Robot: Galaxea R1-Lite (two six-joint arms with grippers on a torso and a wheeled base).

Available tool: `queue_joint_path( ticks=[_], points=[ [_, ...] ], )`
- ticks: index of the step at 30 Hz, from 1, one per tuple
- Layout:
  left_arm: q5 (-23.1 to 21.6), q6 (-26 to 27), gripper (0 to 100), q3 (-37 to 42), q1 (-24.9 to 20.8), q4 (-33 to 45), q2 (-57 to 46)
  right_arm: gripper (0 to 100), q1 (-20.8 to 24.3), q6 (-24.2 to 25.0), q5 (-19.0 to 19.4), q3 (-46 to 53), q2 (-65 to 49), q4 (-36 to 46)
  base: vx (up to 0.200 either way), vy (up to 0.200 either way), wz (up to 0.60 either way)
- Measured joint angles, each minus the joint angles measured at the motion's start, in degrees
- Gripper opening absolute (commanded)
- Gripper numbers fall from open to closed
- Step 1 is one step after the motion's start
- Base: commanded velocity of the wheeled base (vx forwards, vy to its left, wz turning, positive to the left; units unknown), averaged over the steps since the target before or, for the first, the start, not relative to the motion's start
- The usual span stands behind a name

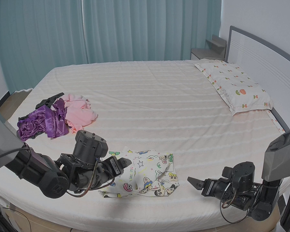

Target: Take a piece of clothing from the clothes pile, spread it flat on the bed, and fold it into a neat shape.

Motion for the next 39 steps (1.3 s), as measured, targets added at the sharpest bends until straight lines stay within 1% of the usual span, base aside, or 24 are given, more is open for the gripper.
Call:
queue_joint_path(
  ticks=[8,9,11,16,20,22,24,27,30,37,39],
  points=[
    [-0.79,0.09,100,-0.20,3.89,-0.67,0.22,100,-0.02,-0.10,-0.20,-0.34,0.00,0.00,0.000,0.200,0.00],
    [-1.21,0.20,100,-0.22,5.10,-1.26,0.30,100,-0.02,-0.27,-0.22,-0.72,-0.05,0.02,0.000,0.200,0.00],
    [-1.39,0.24,100,-0.23,5.44,-1.41,0.33,100,-0.02,-0.35,-0.23,-0.89,-0.07,0.02,0.000,0.200,0.00],
    [-2.68,0.30,100,-0.23,7.69,-1.94,0.39,100,-0.22,-1.12,-0.96,-3.58,-0.05,0.00,0.000,0.000,0.00],
    [-3.07,0.26,100,0.13,9.13,-2.02,0.38,100,-0.87,-3.77,-1.21,-7.07,0.67,0.07,0.000,0.000,0.00],
    [-3.28,0.20,100,0.57,9.62,-2.05,0.30,100,-1.13,-4.64,-1.32,-9.05,1.18,1.43,0.000,0.000,0.00],
    [-3.47,0.13,100,1.04,10.09,-2.05,0.16,100,-1.16,-5.25,-1.60,-11.42,1.68,4.64,0.000,0.000,0.00],
    [-4.13,0.00,100,2.19,10.36,-2.05,-0.37,100,-1.13,-6.36,-2.69,-16.16,2.46,12.56,0.000,0.000,0.00],
    [-4.77,-0.27,100,3.44,10.62,-2.07,-1.05,100,-0.48,-7.74,-3.62,-20.89,3.15,18.77,0.000,0.000,0.00],
    [-6.27,-3.69,100,6.84,10.59,-3.96,-2.86,100,1.93,-13.46,-7.42,-34.82,6.03,33.45,0.000,0.000,0.00],
    [-6.51,-4.55,100,8.48,10.59,-6.34,-3.28,100,2.86,-16.45,-9.12,-38.38,7.39,37.00,0.000,0.000,0.00]
  ],
)
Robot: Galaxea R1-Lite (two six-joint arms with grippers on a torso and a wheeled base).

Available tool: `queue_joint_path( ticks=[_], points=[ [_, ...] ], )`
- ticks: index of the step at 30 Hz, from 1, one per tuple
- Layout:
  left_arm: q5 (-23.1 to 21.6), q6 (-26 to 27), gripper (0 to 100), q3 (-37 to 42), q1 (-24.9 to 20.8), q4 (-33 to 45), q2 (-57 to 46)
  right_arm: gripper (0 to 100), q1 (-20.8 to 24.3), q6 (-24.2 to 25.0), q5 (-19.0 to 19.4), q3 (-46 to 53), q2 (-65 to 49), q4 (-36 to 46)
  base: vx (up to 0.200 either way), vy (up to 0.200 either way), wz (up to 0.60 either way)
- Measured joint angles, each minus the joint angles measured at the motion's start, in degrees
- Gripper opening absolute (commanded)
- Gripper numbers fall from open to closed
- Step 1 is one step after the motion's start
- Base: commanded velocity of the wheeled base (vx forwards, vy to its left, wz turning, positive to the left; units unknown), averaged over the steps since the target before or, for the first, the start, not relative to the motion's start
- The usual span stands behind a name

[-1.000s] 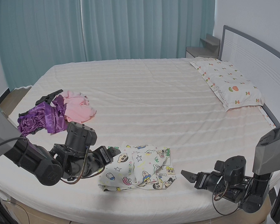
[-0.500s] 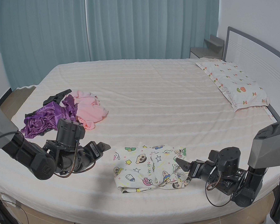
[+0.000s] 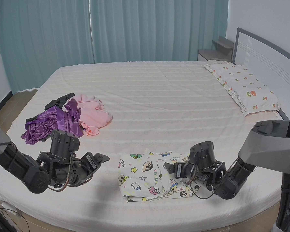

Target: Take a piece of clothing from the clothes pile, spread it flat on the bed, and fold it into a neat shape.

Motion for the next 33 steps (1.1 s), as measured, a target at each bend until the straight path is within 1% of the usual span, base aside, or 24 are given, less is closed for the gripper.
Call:
queue_joint_path(
  ticks=[3,6,10,13,15,17,21,26,30,33],
  points=[
    [-0.27,-0.71,100,2.73,-0.04,-4.19,-0.48,100,1.10,-4.29,-2.02,-4.05,1.79,2.72,0.000,0.000,0.00],
    [-0.40,-0.95,100,4.55,0.00,-6.57,-0.85,100,2.12,-6.75,-3.86,-7.06,3.19,6.83,0.000,0.000,0.00],
    [-0.57,-1.06,100,5.74,0.07,-7.40,-1.11,100,3.30,-9.39,-6.63,-10.31,4.96,11.09,0.000,0.000,0.00],
    [-0.57,-1.11,100,6.23,0.07,-7.56,-1.18,100,3.74,-12.15,-9.12,-11.03,5.92,11.73,0.000,0.000,0.00],
    [-0.57,-1.11,100,6.36,0.07,-7.62,-1.16,100,3.75,-13.17,-10.68,-10.86,6.25,11.82,0.000,0.000,0.00],
    [-0.60,-1.11,100,6.47,0.05,-7.62,-1.13,100,3.67,-13.79,-12.13,-10.01,6.36,11.93,0.000,0.000,0.00],
    [-0.60,-1.11,100,6.56,0.05,-7.64,-1.11,100,3.56,-14.42,-13.47,-8.50,6.03,11.75,0.000,0.000,0.00],
    [-0.60,-1.11,100,6.62,0.00,-7.64,-1.08,100,2.84,-14.69,-14.97,-3.00,3.80,11.09,0.000,0.000,0.00],
    [-0.60,-1.11,100,6.67,-0.04,-7.64,-1.08,100,1.51,-14.34,-15.66,1.93,1.49,8.00,0.000,0.000,0.00],
    [-0.60,-1.11,100,6.67,-0.11,-7.64,-1.08,100,0.85,-13.80,-15.82,5.95,-0.24,4.00,0.000,0.000,0.00]
  ],
)
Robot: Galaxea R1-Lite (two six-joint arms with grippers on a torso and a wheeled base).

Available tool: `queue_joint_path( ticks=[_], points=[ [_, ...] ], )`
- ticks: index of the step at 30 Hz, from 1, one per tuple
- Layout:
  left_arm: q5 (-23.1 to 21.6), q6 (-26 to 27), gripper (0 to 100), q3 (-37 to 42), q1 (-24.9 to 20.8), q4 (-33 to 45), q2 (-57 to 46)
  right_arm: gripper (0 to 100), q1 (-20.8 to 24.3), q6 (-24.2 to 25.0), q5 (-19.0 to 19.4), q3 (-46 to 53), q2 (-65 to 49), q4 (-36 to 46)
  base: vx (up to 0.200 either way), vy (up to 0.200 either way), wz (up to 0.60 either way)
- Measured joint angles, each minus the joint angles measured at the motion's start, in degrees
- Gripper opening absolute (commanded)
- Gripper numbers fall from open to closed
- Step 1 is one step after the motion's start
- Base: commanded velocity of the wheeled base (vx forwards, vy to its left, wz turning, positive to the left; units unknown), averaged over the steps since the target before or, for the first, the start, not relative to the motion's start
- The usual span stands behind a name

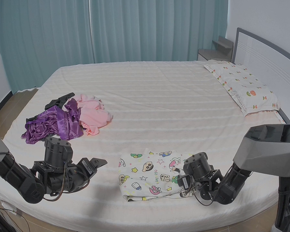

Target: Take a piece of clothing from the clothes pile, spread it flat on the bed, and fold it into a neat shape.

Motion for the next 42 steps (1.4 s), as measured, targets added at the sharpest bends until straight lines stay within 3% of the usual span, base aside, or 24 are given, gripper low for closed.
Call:
queue_joint_path(
  ticks=[16,25,33,42],
  points=[
    [-0.11,0.00,100,0.11,-0.12,-0.05,0.11,100,-0.77,9.20,2.13,19.14,-5.05,-18.58,0.000,0.000,0.00],
    [-0.29,-0.04,100,0.37,-0.11,-0.09,0.04,100,-2.21,10.02,15.68,20.13,-8.48,-25.48,0.000,0.000,0.00],
    [-2.02,-0.11,100,0.44,0.18,-0.09,0.04,100,-4.41,8.57,27.54,13.31,-4.47,-26.25,0.000,0.000,0.00],
    [-3.23,-0.11,100,0.37,0.40,-0.09,0.17,100,-6.60,4.50,33.17,5.68,2.91,-21.65,0.000,0.000,0.00]
  ],
)
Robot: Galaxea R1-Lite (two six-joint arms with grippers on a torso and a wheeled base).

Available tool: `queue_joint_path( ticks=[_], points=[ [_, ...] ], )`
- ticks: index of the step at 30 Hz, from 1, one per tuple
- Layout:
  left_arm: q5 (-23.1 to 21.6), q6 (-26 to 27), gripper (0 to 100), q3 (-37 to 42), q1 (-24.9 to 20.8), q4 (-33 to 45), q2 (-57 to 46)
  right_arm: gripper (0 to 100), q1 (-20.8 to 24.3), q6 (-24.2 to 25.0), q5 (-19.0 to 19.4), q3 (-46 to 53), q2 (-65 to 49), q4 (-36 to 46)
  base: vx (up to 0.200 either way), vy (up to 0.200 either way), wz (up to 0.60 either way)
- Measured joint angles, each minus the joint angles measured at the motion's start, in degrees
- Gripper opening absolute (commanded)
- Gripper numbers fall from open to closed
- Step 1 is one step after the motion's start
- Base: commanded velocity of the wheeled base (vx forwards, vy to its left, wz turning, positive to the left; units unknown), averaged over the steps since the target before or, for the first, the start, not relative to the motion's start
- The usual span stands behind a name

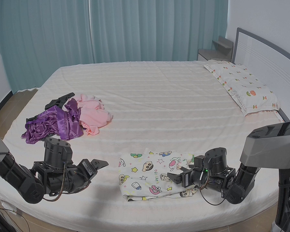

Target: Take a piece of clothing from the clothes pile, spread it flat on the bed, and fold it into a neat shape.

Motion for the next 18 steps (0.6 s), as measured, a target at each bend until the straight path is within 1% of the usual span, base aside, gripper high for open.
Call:
queue_joint_path(
  ticks=[3,4,12,18],
  points=[
    [-0.41,0.02,100,-0.02,0.06,0.00,0.05,100,-0.24,-0.09,0.29,-0.91,1.11,0.57,0.000,0.000,0.00],
    [-0.44,0.02,100,-0.04,0.11,-0.02,0.05,0,-0.40,-0.13,0.34,-1.07,1.33,0.68,0.000,0.000,0.00],
    [-0.46,0.02,100,-0.04,0.41,-0.07,0.05,0,-0.96,-0.11,0.23,-0.77,1.88,0.61,0.000,0.000,0.00],
    [-0.52,0.02,100,0.00,0.48,-0.07,0.05,0,-1.01,0.09,-0.11,2.90,0.39,0.02,0.000,0.000,0.00]
  ],
)
